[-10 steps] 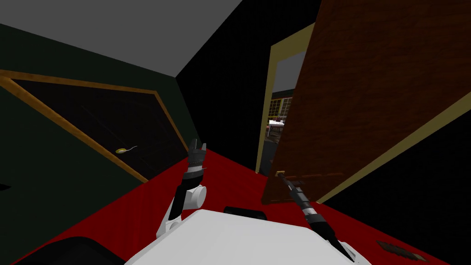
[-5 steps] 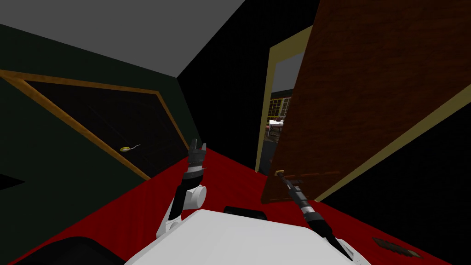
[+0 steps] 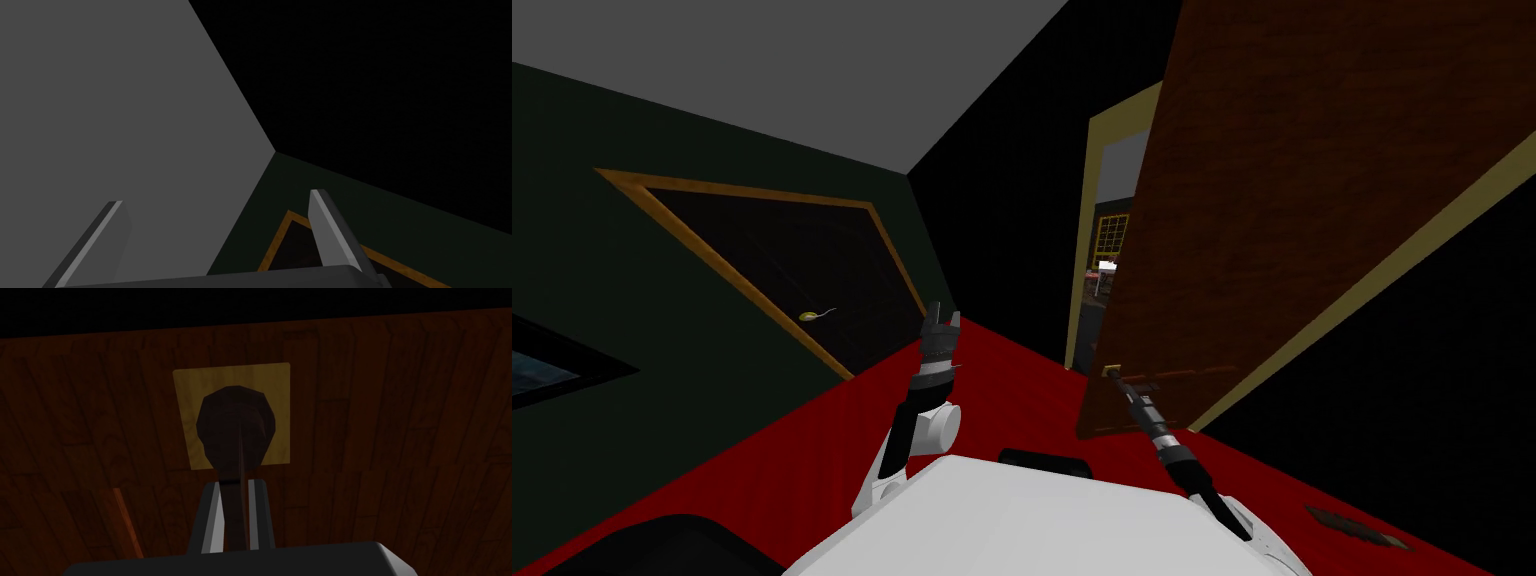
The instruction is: Pull the door open
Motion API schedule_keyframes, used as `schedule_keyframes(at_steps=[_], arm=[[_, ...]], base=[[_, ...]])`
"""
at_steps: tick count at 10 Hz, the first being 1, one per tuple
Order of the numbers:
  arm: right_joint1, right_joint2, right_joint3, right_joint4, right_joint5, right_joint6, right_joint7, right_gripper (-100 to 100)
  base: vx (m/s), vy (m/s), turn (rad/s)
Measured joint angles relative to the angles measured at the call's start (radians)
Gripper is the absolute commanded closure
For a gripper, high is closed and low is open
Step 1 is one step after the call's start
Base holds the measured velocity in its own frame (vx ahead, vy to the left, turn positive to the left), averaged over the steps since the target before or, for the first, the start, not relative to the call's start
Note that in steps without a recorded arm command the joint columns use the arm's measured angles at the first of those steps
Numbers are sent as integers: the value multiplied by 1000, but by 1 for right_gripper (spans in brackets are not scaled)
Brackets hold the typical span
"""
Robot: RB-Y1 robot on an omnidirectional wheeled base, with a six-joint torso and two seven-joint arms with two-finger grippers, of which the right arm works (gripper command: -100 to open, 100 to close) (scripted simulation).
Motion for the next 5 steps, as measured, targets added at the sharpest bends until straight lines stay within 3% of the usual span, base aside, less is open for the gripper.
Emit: schedule_keyframes(at_steps=[3, 5], arm=[[-58, 24, 23, 44, 0, 2, 5, 100], [-66, 22, 24, 64, -4, -12, 2, 100]], base=[[-78, -111, 63], [-135, -24, 293]])
